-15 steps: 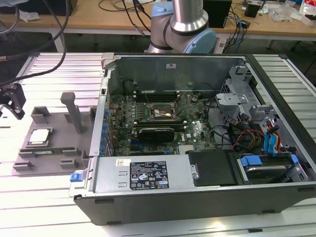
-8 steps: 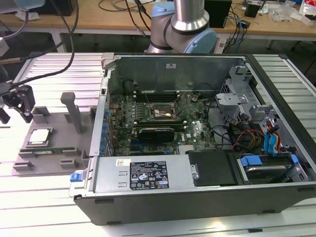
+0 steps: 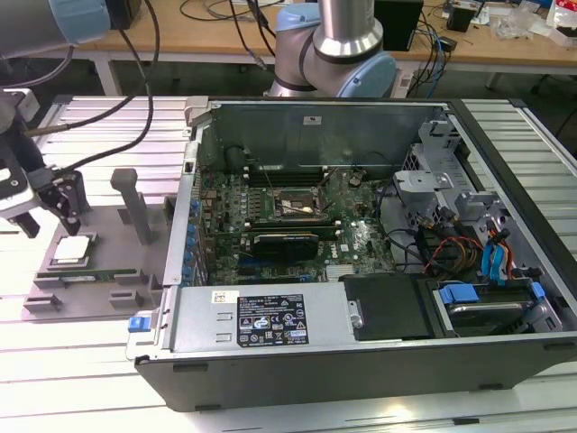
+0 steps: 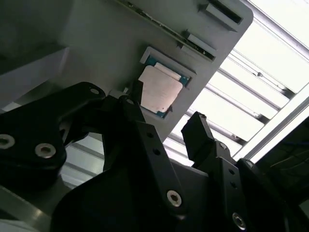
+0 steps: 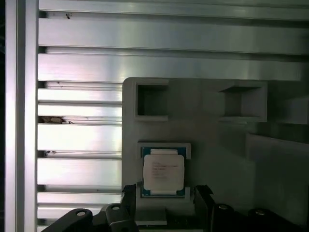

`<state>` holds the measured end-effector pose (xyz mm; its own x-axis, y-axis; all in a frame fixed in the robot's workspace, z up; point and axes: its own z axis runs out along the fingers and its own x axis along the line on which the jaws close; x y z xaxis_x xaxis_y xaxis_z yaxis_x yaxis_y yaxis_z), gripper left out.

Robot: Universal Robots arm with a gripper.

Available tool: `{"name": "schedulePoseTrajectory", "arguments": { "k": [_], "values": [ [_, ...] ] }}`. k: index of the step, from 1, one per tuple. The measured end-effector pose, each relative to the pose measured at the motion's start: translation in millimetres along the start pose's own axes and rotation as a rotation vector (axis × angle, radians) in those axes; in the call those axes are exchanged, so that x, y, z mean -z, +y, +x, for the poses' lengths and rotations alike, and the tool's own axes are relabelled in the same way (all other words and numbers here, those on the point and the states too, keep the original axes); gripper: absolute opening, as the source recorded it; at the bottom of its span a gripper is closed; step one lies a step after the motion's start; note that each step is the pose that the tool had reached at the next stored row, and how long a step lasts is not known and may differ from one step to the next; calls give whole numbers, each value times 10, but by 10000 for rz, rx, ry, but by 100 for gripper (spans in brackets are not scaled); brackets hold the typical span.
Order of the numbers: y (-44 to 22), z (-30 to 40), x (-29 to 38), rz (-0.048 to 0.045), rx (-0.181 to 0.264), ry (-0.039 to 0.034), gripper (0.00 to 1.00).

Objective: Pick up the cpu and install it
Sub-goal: 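Pick up the cpu and move it towards the insertion slot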

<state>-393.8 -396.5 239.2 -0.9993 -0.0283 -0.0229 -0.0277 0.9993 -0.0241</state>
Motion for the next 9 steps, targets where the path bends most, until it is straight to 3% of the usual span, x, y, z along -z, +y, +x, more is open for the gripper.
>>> {"name": "schedulePoseTrajectory", "arguments": {
  "k": [4, 9],
  "values": [
    [1, -12, -95, -5, 160, 0, 60],
    [5, -26, -276, -9, 230, 5, 60]
  ]
}}
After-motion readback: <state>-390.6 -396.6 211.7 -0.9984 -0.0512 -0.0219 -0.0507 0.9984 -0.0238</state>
